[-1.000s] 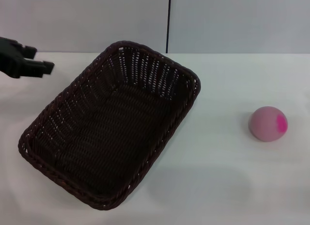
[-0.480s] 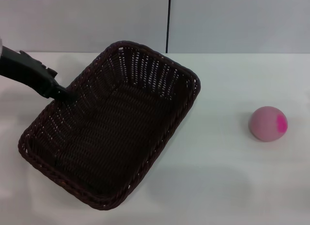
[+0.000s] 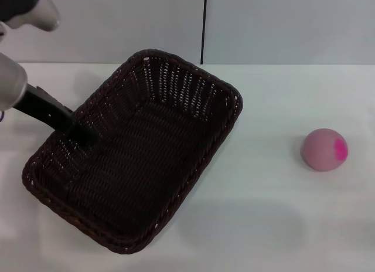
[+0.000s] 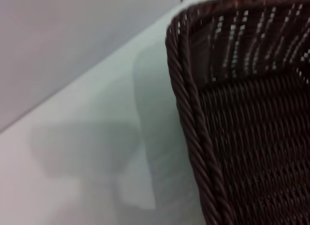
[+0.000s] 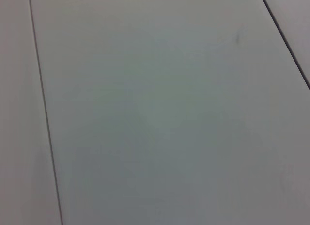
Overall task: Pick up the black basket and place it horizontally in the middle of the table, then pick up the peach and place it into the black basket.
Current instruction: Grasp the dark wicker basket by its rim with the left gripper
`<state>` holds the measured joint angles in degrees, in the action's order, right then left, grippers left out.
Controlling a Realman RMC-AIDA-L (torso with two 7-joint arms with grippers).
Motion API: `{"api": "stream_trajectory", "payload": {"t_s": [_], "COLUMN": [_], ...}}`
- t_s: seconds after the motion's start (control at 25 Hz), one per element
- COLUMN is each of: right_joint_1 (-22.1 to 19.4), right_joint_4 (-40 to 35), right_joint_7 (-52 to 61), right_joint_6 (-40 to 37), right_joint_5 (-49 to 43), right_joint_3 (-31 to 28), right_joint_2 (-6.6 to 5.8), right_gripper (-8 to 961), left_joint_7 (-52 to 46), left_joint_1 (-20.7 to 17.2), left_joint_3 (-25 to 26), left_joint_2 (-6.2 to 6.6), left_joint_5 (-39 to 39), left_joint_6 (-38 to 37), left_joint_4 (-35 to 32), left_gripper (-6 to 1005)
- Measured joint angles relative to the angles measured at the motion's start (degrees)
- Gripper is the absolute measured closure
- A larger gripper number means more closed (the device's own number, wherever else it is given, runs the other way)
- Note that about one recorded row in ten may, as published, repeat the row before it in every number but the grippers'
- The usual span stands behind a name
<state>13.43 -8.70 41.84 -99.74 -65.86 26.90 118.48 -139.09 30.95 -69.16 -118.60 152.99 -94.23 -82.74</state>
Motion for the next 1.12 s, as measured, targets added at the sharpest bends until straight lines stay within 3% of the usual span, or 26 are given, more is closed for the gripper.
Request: {"api": "stream_trajectory", "payload": {"t_s": [0.28, 0.48, 0.68, 0.92, 1.12], "right_joint_1": [-0.2, -0.3, 0.0, 0.1, 0.1], "right_joint_4": [0.0, 0.0, 0.0, -0.2, -0.7], "right_joint_7": [0.0, 0.0, 0.0, 0.0, 0.0], "right_joint_6": [0.8, 1.1, 2.1, 2.3, 2.3], "right_joint_5": [0.1, 0.2, 0.2, 0.2, 0.2], "right_joint_3": [0.0, -0.2, -0.7, -0.7, -0.9], "right_joint_2": [-0.01, 0.00, 0.00, 0.01, 0.10], "right_gripper": [286, 286, 286, 285, 285], "left_joint_7": [-1.4, -1.1, -0.8, -0.3, 2.2], "left_joint_1": [4.5, 5.9, 5.1, 5.5, 6.5], "left_joint_3": [-0.9, -4.1, -9.6, -9.7, -9.7], "left_joint_2": [-0.02, 0.03, -0.07, -0.09, -0.08], "left_joint_5": [2.1, 4.2, 7.3, 7.6, 7.4], "left_joint_6": [-0.7, -0.8, 0.3, 0.2, -0.4], "left_joint_4": [5.6, 8.4, 5.9, 2.7, 1.8], "left_gripper": [186, 257, 409, 676, 739]}}
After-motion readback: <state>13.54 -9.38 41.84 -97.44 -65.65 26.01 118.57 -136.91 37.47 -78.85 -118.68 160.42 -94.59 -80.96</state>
